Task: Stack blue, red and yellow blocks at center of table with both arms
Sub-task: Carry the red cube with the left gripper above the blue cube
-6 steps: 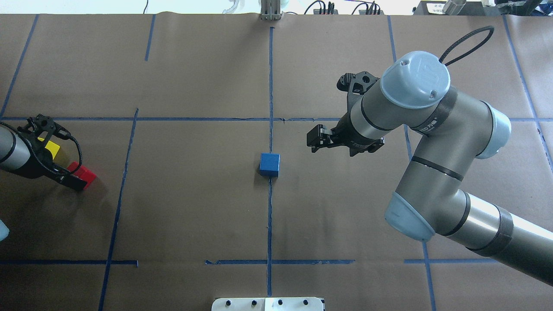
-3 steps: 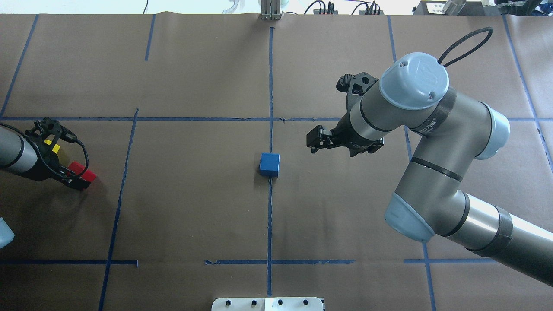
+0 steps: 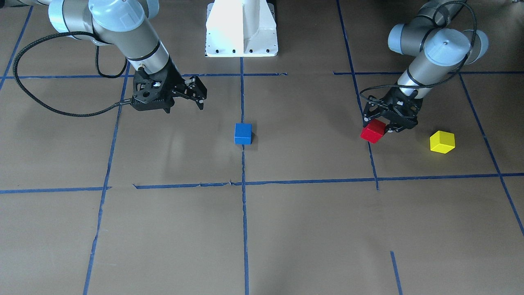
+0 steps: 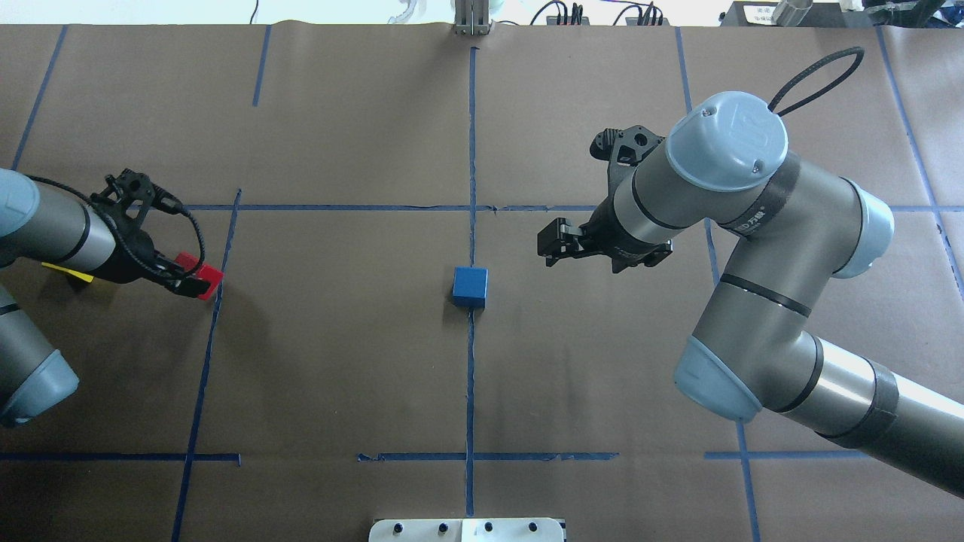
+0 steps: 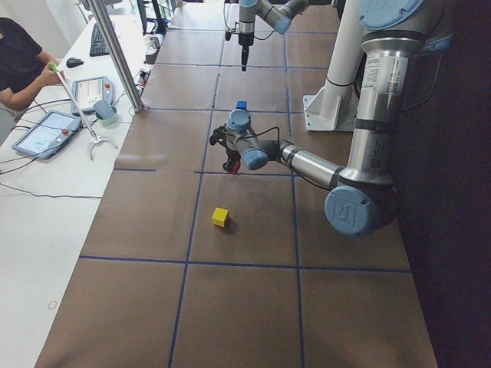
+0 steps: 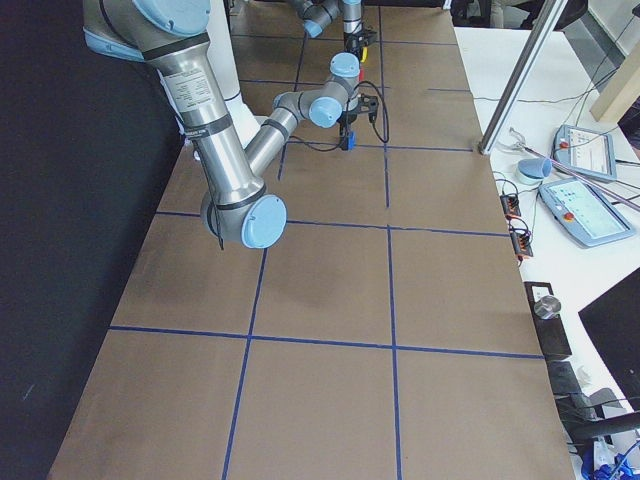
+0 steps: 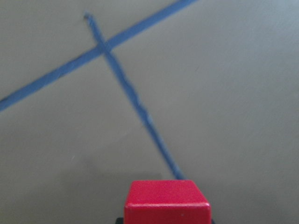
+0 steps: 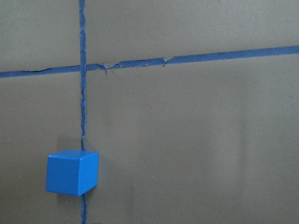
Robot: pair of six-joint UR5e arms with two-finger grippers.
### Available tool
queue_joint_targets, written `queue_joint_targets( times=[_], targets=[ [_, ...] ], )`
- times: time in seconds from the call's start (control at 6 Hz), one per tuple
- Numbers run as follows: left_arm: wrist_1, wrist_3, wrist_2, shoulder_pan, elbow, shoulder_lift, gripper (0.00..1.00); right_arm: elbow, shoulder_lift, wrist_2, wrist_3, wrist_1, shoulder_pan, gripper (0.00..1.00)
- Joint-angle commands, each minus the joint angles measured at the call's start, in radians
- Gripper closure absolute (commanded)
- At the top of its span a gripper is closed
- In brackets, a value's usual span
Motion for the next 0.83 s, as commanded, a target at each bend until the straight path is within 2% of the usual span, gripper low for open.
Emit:
queue_joint_targets(
  times=[0.0,0.17,0.33,0.5,0.67],
  targets=[
    [0.241,-0.208,0.03,0.082,0.0,-0.245,0.98,0.094,-0.138,0.02,-0.032,0.0,0.071,0.0],
    [0.392,-0.322,0.127,0.176,0.016,-0.375,0.97,0.125,-0.223,0.049,-0.128,0.003,0.119,0.0],
    [0.454,-0.424,0.169,0.224,0.023,-0.44,0.97,0.131,-0.268,0.087,-0.201,0.003,0.168,0.0],
    [0.465,-0.52,0.186,0.26,0.033,-0.494,0.96,0.131,-0.292,0.097,-0.236,0.005,0.181,0.0],
    [0.552,-0.528,0.25,0.292,0.088,-0.578,0.95,0.128,-0.294,0.095,-0.237,0.005,0.181,0.0]
  ],
)
